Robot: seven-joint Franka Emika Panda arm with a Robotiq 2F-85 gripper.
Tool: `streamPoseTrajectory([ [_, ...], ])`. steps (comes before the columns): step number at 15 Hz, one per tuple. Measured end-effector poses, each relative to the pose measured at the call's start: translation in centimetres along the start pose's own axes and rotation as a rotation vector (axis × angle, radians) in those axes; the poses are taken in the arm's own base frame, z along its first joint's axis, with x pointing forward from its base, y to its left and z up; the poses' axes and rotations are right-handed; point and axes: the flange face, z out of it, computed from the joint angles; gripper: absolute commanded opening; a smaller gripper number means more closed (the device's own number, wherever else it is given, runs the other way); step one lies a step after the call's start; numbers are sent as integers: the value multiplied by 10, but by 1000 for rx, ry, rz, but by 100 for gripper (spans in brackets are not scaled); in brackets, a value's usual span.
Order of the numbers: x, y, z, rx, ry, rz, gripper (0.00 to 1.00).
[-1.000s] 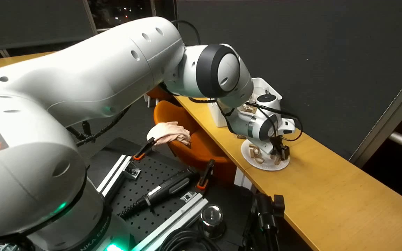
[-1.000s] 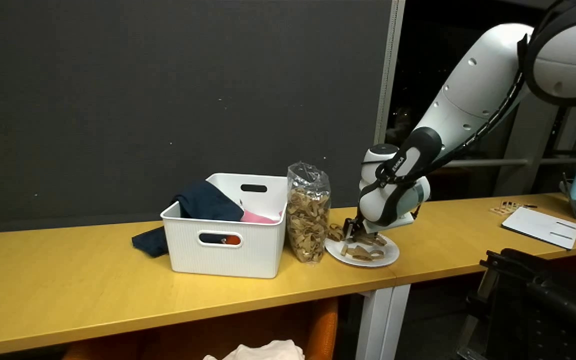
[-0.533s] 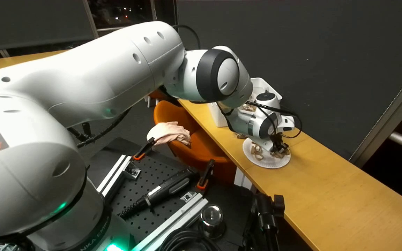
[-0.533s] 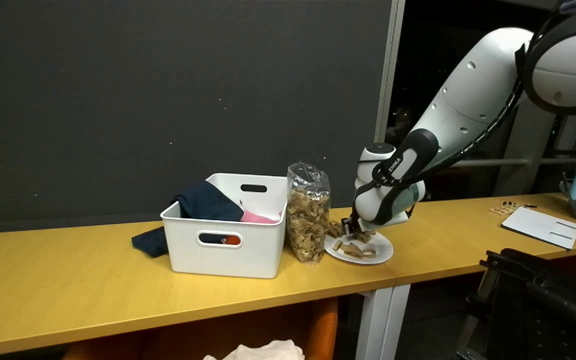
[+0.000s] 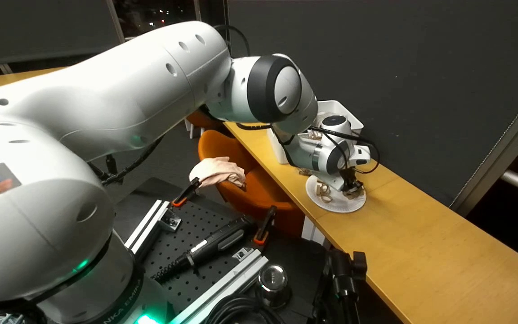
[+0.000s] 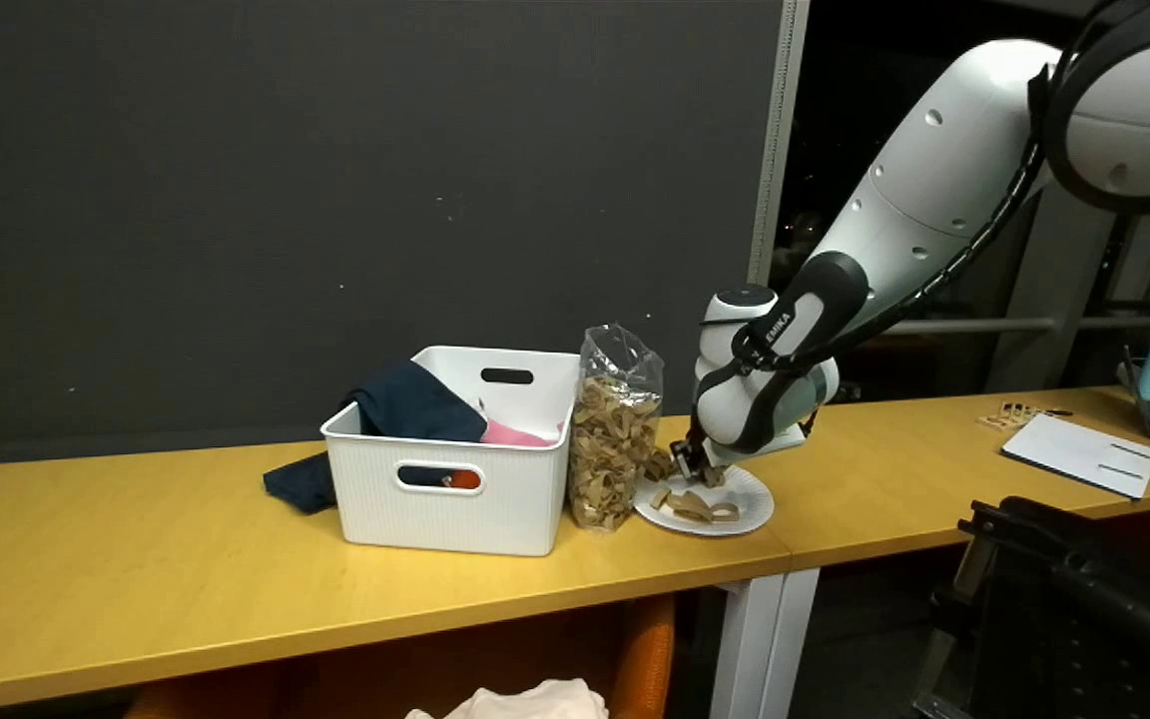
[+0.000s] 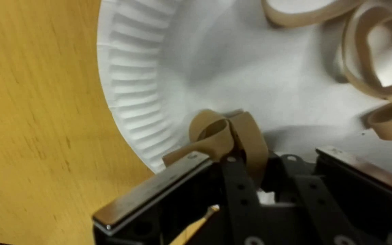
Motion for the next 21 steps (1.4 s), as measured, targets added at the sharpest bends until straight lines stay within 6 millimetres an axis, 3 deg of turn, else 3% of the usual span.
streamPoseTrajectory([
  [4, 0, -15, -21, 1, -7, 10, 2],
  [8, 20, -17, -61, 1, 22, 22, 2],
  [14, 47, -17, -141, 8, 72, 31, 2],
  [21, 61, -40, -247, 33, 148, -11, 2],
])
